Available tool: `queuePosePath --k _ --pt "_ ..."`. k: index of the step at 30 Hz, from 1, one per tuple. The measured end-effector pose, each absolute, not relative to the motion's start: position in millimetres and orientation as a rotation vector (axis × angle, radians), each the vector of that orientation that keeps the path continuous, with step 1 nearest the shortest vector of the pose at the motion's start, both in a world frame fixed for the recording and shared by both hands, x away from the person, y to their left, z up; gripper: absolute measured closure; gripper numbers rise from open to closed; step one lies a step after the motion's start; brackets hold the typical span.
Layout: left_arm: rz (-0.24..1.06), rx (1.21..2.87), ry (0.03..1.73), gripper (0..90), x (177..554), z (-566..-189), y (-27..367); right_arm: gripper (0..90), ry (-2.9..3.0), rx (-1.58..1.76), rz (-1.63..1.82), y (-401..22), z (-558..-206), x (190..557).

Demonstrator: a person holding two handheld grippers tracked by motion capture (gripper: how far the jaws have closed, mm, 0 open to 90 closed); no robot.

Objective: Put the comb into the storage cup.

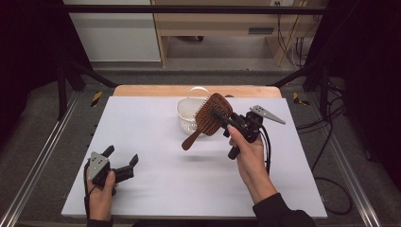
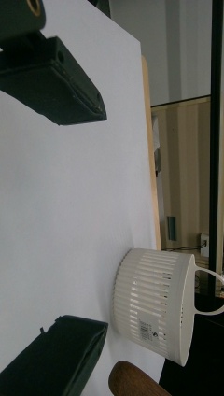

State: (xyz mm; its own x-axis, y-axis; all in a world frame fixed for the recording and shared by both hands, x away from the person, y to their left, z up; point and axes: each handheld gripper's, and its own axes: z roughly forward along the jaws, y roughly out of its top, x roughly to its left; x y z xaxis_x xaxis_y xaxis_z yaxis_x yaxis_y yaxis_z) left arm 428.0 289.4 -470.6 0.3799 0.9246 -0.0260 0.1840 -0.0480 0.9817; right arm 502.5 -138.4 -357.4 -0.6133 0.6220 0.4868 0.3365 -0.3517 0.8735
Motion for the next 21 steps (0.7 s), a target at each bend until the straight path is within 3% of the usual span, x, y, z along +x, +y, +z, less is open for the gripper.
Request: queuePosePath --k 21 --pt "0.824 1.515 1.035 1.5 427.6 -470.6 288.7 51.7 1.644 1.268 2.082 -138.8 -356.7 503.2"
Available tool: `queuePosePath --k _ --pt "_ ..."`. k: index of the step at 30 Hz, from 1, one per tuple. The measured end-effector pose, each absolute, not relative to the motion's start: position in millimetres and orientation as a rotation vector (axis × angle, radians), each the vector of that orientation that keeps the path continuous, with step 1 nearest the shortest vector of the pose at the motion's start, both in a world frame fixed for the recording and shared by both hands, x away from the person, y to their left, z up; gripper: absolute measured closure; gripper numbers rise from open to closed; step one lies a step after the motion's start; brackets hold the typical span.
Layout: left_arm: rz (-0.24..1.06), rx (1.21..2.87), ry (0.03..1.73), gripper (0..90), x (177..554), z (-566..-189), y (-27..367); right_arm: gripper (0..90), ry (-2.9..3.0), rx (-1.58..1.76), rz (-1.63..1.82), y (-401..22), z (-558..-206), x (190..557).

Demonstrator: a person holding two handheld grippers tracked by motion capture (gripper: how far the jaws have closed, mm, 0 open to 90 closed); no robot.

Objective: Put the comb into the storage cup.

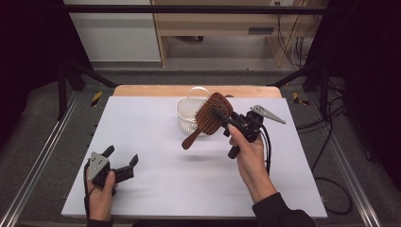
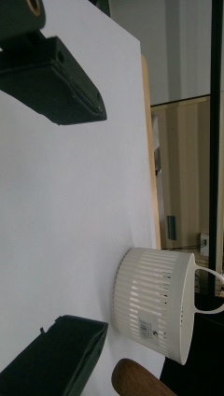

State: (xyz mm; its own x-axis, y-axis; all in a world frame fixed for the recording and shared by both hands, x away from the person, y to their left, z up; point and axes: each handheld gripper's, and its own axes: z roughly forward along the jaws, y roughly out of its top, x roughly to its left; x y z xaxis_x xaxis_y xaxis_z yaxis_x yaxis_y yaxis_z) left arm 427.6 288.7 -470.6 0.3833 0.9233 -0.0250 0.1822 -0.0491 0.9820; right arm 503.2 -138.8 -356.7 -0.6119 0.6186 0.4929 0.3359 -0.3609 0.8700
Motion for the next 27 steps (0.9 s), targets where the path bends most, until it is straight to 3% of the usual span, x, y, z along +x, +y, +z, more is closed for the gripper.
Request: queuePosePath --k 27 --pt "0.826 1.505 1.030 1.7 427.3 -469.9 291.3 51.7 1.644 1.265 2.076 -139.7 -357.2 502.6"
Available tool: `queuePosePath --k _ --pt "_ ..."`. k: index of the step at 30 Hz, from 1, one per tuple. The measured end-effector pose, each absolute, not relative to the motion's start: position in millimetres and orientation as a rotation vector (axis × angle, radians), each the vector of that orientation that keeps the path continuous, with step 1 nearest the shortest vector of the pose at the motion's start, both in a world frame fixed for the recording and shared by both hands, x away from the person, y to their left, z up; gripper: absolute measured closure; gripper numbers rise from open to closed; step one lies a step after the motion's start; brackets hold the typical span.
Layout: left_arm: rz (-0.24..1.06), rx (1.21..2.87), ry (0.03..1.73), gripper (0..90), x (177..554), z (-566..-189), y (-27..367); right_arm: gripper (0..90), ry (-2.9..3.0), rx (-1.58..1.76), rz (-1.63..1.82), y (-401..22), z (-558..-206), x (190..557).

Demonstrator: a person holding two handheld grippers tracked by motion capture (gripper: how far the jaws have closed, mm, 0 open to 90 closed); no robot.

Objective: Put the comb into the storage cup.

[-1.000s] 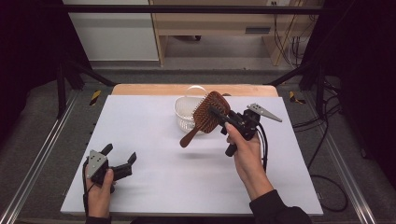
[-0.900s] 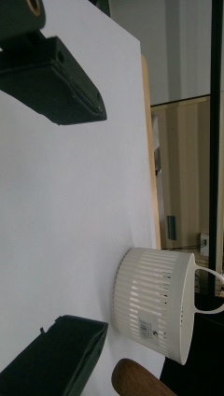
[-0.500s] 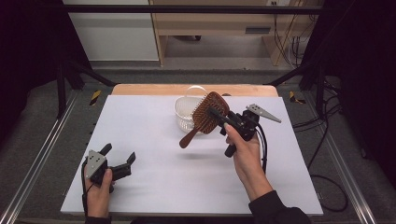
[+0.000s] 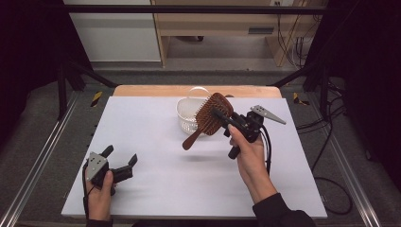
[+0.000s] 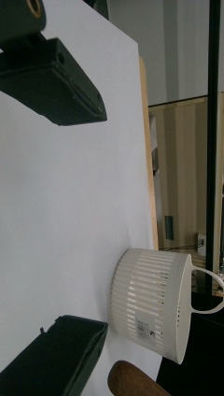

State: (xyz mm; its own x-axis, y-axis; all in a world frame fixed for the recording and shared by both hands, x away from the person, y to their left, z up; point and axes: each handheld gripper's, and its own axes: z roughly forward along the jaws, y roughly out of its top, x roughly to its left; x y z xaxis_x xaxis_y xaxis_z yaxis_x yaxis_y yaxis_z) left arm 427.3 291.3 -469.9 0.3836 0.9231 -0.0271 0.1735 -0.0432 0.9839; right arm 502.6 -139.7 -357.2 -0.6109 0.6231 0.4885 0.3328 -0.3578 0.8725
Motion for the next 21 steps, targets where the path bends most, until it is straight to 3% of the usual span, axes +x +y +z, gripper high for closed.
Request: queuePosePath --k 21 --pt "0.825 1.508 1.026 1.7 427.2 -469.8 290.7 51.7 1.631 1.268 2.088 -139.8 -353.8 504.2"
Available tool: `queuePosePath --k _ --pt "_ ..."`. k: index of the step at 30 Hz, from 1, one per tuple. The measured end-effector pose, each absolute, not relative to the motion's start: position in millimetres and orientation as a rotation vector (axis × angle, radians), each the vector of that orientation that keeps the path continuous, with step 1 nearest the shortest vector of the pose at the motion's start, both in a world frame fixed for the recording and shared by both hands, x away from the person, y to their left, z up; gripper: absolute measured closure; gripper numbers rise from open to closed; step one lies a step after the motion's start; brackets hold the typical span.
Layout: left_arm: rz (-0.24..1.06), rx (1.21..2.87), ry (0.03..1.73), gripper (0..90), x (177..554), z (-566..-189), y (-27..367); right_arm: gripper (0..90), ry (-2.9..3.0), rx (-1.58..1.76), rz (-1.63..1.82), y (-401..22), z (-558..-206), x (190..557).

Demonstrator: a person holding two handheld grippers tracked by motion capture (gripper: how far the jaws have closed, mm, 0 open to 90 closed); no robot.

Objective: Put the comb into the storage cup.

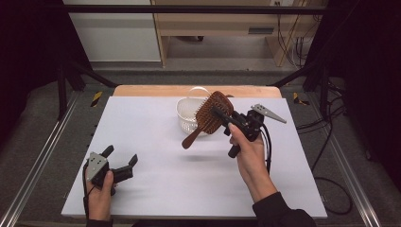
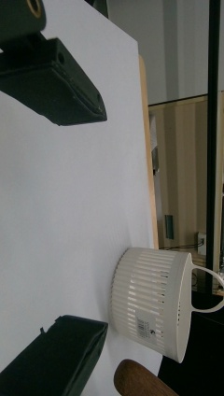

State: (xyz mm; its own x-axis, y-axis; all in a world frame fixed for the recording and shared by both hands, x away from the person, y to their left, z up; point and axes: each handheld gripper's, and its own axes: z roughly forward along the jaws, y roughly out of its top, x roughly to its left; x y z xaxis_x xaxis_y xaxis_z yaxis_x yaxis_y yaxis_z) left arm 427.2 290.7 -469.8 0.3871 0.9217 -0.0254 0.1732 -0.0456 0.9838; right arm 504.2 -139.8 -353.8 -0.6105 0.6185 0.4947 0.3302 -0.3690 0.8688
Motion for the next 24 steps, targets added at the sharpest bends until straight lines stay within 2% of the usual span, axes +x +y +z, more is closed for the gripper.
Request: queuePosePath --k 24 --pt "0.819 1.523 1.015 1.7 428 -471 287 51.8 1.514 1.230 2.109 -132 -306 521"
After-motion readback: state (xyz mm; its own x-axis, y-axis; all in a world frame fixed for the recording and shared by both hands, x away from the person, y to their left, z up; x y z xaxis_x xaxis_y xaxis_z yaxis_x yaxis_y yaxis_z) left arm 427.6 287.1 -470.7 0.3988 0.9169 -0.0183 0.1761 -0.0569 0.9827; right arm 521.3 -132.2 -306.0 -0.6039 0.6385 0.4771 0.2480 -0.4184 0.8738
